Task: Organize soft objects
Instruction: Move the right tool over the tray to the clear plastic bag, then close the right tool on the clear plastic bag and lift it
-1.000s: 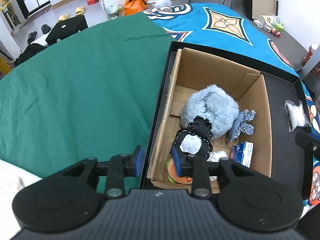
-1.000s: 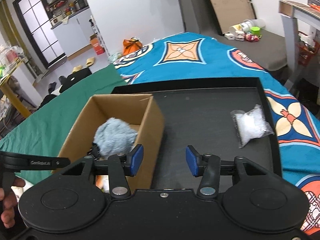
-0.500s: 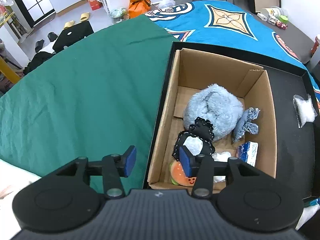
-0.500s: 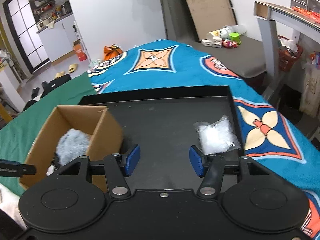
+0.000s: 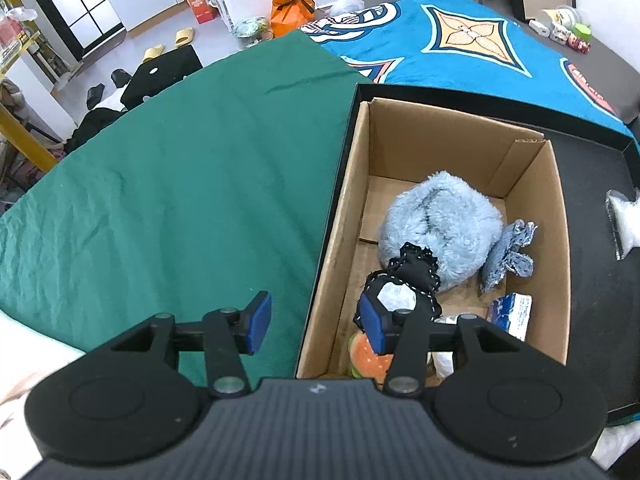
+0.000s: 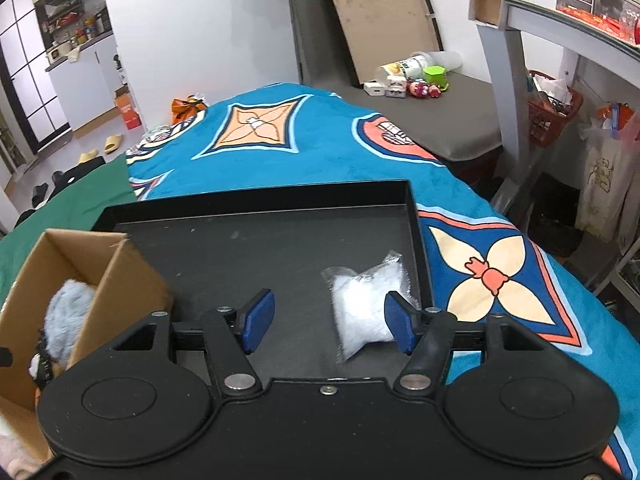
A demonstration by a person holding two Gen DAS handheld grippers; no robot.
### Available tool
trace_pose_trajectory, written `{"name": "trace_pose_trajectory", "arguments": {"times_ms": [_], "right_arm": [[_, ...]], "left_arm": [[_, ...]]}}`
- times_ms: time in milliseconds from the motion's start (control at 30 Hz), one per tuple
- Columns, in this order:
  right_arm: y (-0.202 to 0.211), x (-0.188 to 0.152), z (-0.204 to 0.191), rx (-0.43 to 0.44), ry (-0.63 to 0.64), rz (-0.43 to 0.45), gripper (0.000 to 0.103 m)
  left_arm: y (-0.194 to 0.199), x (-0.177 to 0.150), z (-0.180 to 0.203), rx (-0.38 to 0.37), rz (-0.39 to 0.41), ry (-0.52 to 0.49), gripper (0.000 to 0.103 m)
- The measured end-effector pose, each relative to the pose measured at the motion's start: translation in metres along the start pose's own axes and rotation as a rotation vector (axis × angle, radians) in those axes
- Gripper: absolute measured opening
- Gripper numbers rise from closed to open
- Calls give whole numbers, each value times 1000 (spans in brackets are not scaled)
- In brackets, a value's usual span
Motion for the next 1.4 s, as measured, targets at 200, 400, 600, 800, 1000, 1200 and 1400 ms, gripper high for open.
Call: {"name": "trace_pose_trajectory", "arguments": {"times_ms": [200, 400, 600, 800, 1000, 1200, 1400], "right_arm": [[-17, 2, 9, 2, -7, -9, 60], [-35, 2, 13, 1, 6, -26, 60], [-51, -4, 19, -22, 13, -56, 60], [-62, -11, 26, -32, 14, -92, 55], [-56, -11, 30, -19, 1, -94, 33], [-38, -12, 21, 8, 9, -88, 32], [-18, -14, 5, 38, 20, -89, 32]], "left_arm": [[-4, 1, 2, 28, -5, -11, 48], [-6, 3, 2, 38, -7, 2, 48], [-10, 5, 5, 59, -17, -14, 48], [-11, 5, 7, 67, -23, -17, 48], [-10, 5, 7, 67, -18, -15, 48], [-6, 4, 5, 58, -7, -9, 48], [3, 3, 2, 35, 25, 11, 48]]}}
Point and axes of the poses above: each gripper's, at about its wrist camera, not at the fingertips, and y roughly against the way its jaws point, z to its right, x to its top, the point moved 10 cm from there along -y, roughly the way its jaws point, and after that the axes turned 7 degrees about -z, right-handed, at the moved point
